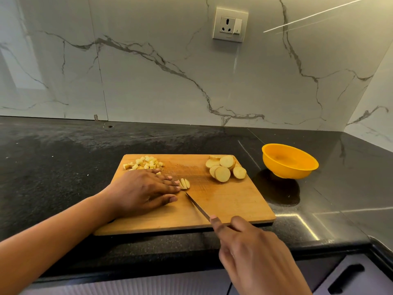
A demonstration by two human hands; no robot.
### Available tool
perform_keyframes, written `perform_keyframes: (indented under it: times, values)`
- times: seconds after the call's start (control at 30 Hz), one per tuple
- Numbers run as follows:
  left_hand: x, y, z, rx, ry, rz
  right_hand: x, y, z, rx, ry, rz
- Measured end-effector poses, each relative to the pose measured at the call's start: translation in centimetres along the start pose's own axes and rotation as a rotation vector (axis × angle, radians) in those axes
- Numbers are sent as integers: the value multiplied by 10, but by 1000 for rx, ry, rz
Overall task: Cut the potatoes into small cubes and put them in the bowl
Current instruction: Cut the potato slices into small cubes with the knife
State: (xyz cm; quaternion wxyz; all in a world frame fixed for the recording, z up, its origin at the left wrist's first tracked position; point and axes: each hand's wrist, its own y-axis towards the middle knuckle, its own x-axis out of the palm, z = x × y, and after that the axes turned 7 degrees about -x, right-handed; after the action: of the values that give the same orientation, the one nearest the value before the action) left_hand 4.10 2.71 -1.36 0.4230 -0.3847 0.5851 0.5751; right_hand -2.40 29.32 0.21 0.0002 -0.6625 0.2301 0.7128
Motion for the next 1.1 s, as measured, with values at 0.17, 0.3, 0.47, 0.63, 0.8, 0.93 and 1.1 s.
perform_keyframes:
  times: [0.17, 0.3, 0.47, 0.63, 0.8, 0.93, 1.1]
  values:
    - [2, 0, -1, -87, -107, 161, -8, -6, 18, 20, -31, 173]
    - [-4, 17, 5, -265, -91, 46, -2, 36, 39, 115, 84, 302]
    - [-4, 40, 15, -369, -164, -79, 21, 95, 54, 139, 153, 400]
    - [-3, 41, 20, -392, -283, -26, 46, 107, 54, 134, 257, 364]
    - [-1, 37, 20, -484, -428, 5, 49, 101, 65, 188, 293, 361]
    - [-2, 33, 17, -513, -506, 15, 49, 99, 65, 197, 315, 372]
    - [-3, 33, 17, -521, -528, 28, 51, 99, 67, 231, 325, 377]
